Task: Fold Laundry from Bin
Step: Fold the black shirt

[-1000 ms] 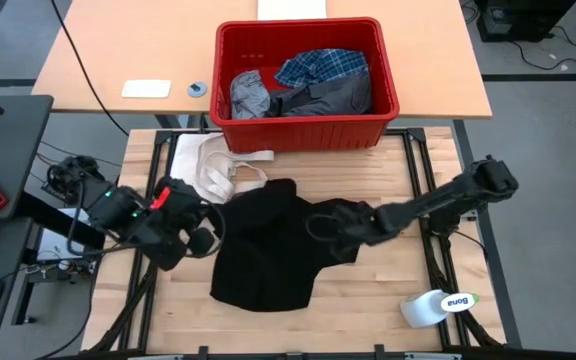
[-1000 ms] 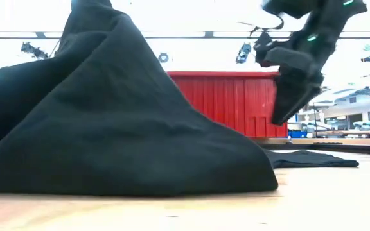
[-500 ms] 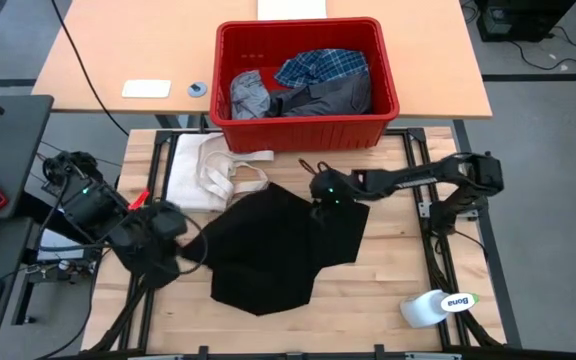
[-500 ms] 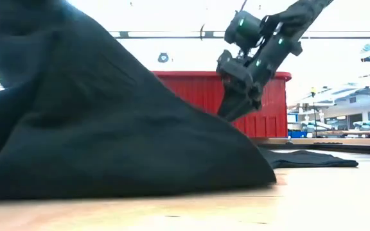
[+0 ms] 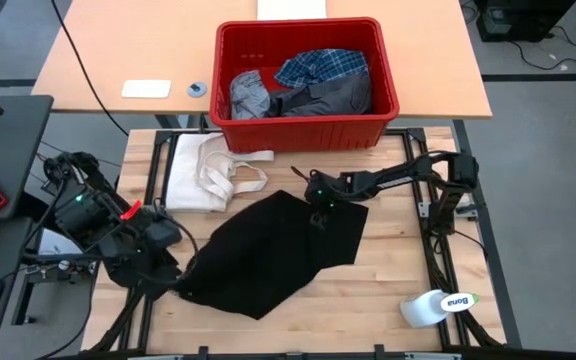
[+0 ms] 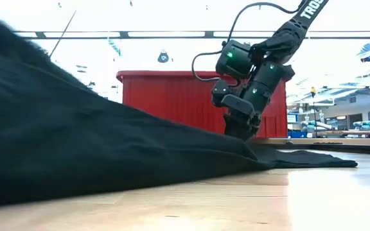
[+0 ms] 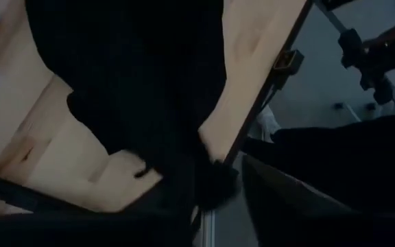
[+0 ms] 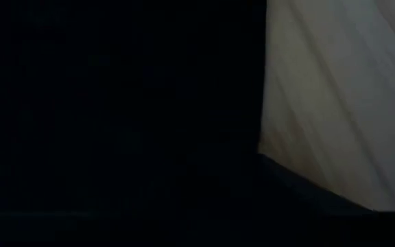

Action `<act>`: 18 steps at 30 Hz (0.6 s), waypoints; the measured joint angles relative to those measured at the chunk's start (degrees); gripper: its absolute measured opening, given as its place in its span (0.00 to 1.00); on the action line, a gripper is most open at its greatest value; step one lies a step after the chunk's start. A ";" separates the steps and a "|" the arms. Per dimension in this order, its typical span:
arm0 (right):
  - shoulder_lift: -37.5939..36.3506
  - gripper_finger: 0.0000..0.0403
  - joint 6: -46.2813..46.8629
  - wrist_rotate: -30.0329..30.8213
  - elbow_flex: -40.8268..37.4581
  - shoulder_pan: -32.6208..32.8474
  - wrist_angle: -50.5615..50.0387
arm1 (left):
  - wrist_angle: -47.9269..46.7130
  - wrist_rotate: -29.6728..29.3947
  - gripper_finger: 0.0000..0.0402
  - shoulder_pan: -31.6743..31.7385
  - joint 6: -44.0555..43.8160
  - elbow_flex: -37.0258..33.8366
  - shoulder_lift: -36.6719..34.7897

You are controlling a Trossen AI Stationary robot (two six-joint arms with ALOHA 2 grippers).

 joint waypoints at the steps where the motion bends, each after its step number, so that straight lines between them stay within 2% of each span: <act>1: -0.29 0.38 -0.17 0.67 -0.04 0.16 -0.13 | 0.02 -0.43 0.39 0.02 -0.06 0.00 0.00; 5: -2.00 0.16 -1.95 1.74 -0.28 0.75 -1.33 | 0.00 -2.29 0.52 0.65 -0.01 0.00 0.00; 7: -3.08 0.06 -1.99 1.55 -0.31 0.74 -1.39 | -0.02 -6.86 0.55 1.49 0.07 0.00 0.00; 10: -6.14 0.05 -0.32 1.52 -0.31 0.67 -1.58 | 0.31 -16.63 0.55 3.50 2.50 0.00 0.77; 12: -9.53 0.05 0.91 1.65 -0.31 0.69 -2.28 | 0.70 -20.55 0.54 6.14 5.42 0.04 2.53; 18: -25.59 0.03 5.30 2.59 0.19 1.60 -4.55 | 4.72 -21.53 0.48 15.09 13.73 -0.02 9.64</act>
